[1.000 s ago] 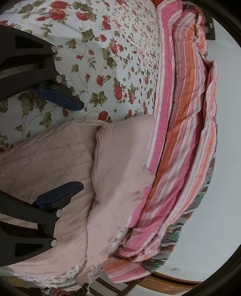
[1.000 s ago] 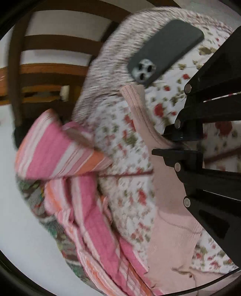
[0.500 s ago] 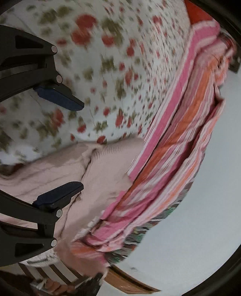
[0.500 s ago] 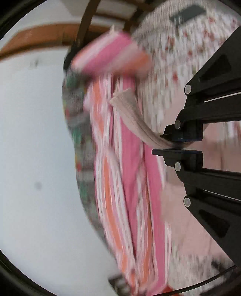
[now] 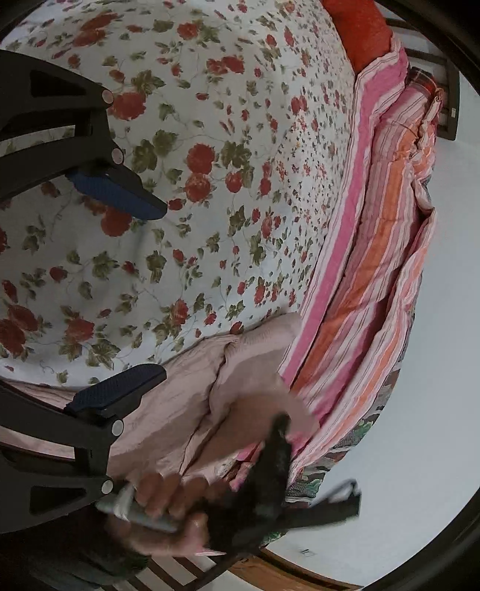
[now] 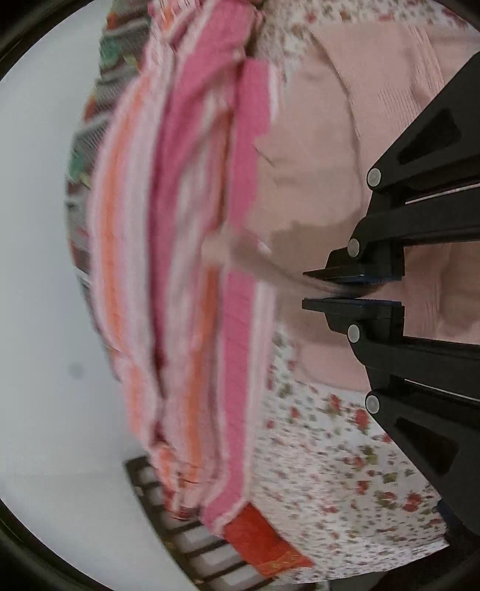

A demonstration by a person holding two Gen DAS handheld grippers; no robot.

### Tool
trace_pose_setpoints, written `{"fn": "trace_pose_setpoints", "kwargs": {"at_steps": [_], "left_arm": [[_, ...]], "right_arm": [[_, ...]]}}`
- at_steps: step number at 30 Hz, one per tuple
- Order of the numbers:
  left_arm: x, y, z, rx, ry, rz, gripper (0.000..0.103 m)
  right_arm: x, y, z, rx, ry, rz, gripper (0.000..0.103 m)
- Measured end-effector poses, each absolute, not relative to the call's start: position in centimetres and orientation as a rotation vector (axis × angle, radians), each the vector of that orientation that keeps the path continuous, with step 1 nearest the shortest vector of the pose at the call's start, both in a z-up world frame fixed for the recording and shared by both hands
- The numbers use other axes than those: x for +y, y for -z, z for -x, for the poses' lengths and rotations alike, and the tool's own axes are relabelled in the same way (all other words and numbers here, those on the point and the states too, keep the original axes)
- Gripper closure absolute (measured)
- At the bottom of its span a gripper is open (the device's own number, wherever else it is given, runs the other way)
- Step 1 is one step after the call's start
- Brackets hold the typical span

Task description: Fold small clothes

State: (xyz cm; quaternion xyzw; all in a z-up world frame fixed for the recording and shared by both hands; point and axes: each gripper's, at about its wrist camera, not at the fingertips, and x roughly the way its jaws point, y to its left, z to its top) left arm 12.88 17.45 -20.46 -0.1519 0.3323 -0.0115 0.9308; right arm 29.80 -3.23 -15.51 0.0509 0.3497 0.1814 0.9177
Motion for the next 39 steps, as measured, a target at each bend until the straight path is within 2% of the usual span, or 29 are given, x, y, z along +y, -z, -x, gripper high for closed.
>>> {"fn": "trace_pose_setpoints", "kwargs": {"at_steps": [1, 3, 7, 10, 15, 17, 21, 23, 27, 30, 32, 39], "left_arm": [[17.6, 20.5, -13.0, 0.683, 0.022, 0.32, 0.024], [17.7, 20.5, -13.4, 0.695, 0.021, 0.345, 0.024], [16.8, 20.4, -14.2, 0.708, 0.05, 0.351, 0.024], [15.5, 20.2, -15.3, 0.708, 0.076, 0.317, 0.024], [13.3, 19.4, -18.6, 0.685, 0.12, 0.294, 0.027], [12.6, 19.0, -20.4, 0.686, 0.112, 0.279, 0.043], [12.0, 18.8, -24.4, 0.7, 0.134, 0.27, 0.054], [11.6, 19.2, -26.2, 0.733, 0.132, 0.242, 0.065], [11.1, 19.9, -28.1, 0.767, 0.126, 0.207, 0.071], [10.6, 20.1, -28.5, 0.771, 0.105, 0.168, 0.084], [10.0, 19.9, -28.4, 0.772, 0.11, 0.135, 0.097], [8.7, 16.8, -29.0, 0.676, 0.143, 0.11, 0.098]], "right_arm": [[-2.8, 16.1, -29.8, 0.749, -0.404, -0.102, 0.073], [-2.3, 17.1, -30.0, 0.833, -0.509, -0.102, 0.046], [-6.5, 15.5, -27.3, 0.759, -0.487, -0.117, 0.042], [-12.0, 14.3, -24.7, 0.669, -0.455, -0.149, 0.03], [-20.8, 15.8, -22.4, 0.63, -0.185, -0.087, 0.029], [-23.3, 17.1, -22.4, 0.66, -0.114, -0.072, 0.029], [-27.9, 19.4, -22.3, 0.725, -0.065, -0.105, 0.031], [-28.9, 20.1, -21.9, 0.72, -0.058, -0.114, 0.031], [-29.3, 21.2, -21.7, 0.718, -0.055, -0.113, 0.031], [-29.2, 20.9, -21.7, 0.712, -0.067, -0.108, 0.031], [-29.0, 20.5, -22.1, 0.701, -0.069, -0.099, 0.031], [-28.5, 19.1, -25.0, 0.689, -0.09, -0.109, 0.031]]}}
